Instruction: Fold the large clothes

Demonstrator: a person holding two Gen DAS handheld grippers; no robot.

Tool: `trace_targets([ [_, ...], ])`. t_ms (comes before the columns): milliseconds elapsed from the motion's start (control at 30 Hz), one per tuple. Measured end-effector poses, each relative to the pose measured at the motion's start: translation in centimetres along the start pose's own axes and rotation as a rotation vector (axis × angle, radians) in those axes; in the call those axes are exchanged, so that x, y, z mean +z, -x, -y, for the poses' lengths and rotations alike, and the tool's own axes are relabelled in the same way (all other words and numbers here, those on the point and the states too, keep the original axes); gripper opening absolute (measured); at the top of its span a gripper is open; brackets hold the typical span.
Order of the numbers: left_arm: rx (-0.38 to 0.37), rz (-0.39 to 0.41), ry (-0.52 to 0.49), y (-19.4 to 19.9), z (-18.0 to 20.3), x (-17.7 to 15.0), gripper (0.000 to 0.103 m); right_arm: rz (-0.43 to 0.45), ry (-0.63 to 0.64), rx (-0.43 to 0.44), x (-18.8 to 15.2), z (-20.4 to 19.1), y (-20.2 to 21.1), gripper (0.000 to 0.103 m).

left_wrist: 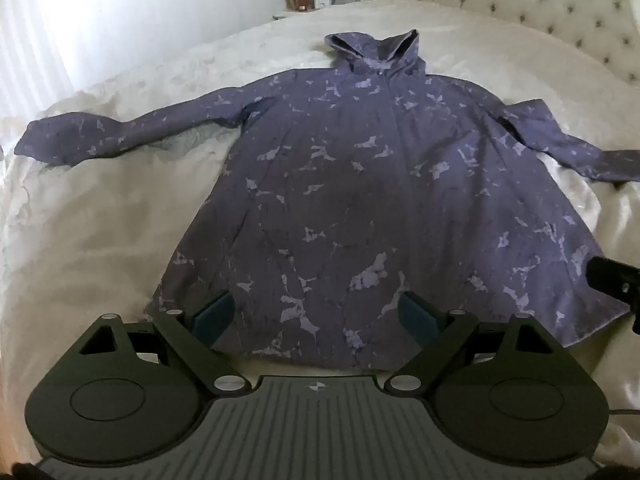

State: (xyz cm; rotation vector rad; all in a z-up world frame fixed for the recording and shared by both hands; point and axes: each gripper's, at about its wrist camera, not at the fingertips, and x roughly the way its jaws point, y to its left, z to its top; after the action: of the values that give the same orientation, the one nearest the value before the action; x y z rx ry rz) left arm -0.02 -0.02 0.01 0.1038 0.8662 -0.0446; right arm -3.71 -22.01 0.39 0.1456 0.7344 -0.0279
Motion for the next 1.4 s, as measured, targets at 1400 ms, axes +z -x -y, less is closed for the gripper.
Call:
trace_targets([
  [1400,-0.006,-0.041,0.019,-1.1,-0.2,-0.5,0.089,-0.048,-0.007,-0.004,-0.5,-0.1,-1.1,0.102],
])
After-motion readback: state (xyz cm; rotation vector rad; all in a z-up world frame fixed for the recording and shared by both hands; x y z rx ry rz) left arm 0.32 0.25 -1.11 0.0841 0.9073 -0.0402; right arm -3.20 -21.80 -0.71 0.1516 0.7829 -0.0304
